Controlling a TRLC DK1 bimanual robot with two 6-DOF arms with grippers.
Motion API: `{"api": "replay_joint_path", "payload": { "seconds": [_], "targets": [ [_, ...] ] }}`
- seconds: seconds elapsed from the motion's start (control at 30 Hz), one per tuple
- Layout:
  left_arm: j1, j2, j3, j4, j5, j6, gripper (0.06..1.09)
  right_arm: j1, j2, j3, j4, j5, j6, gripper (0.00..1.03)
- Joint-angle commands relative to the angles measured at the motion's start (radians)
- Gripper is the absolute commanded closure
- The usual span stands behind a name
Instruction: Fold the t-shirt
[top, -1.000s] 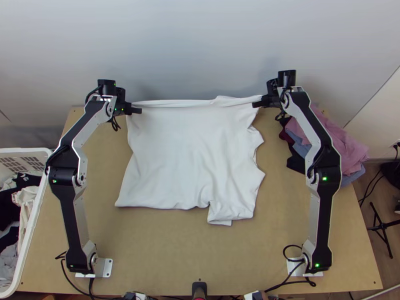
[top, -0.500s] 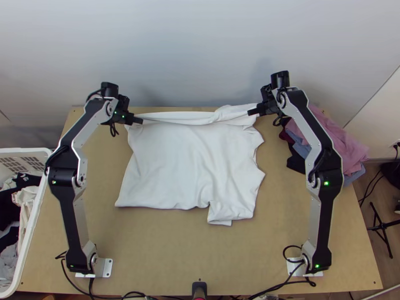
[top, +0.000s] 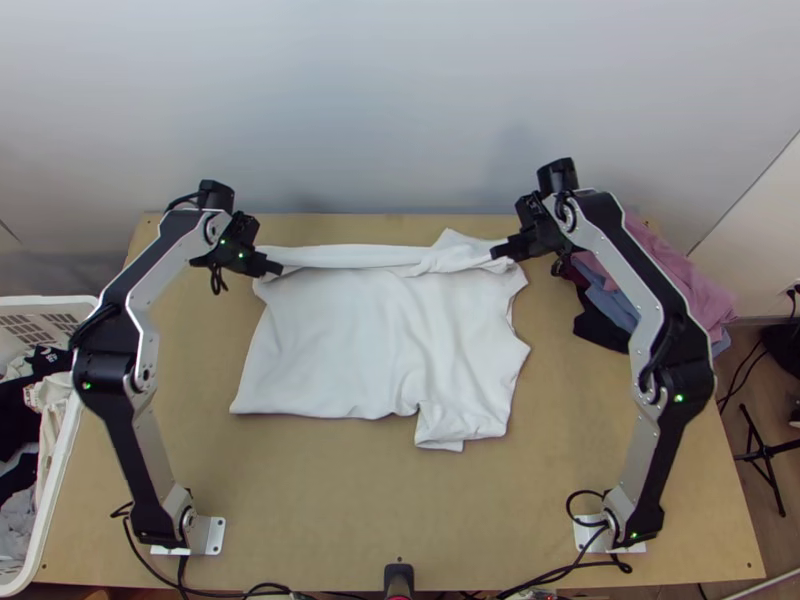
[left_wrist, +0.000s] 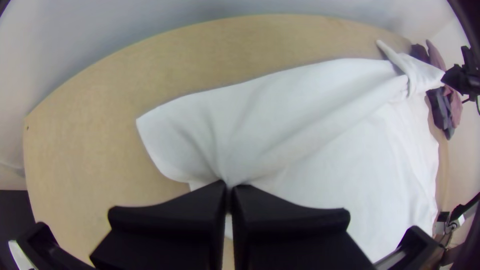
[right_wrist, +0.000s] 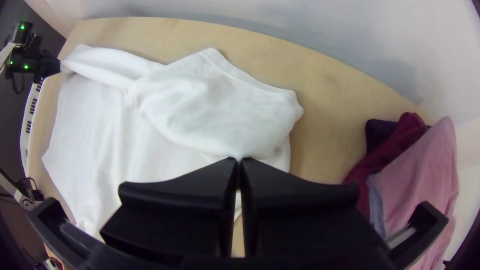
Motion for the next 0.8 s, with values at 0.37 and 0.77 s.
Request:
{"api": "replay_joint_path", "payload": {
  "seconds": [0.37, 0.77],
  "targets": [
    [0.033, -0.08, -0.148, 0.014, 0.025, 0.014, 1.02, -0.005, -0.132, -0.282, 0.054, -0.02, 0.015, 1.0],
    [-0.022, -0.066, -0.196, -0.011, 0.025, 0.063, 0.48, -0.008, -0.132, -0.429, 0.158, -0.02, 0.019, 0.91]
  ]
}}
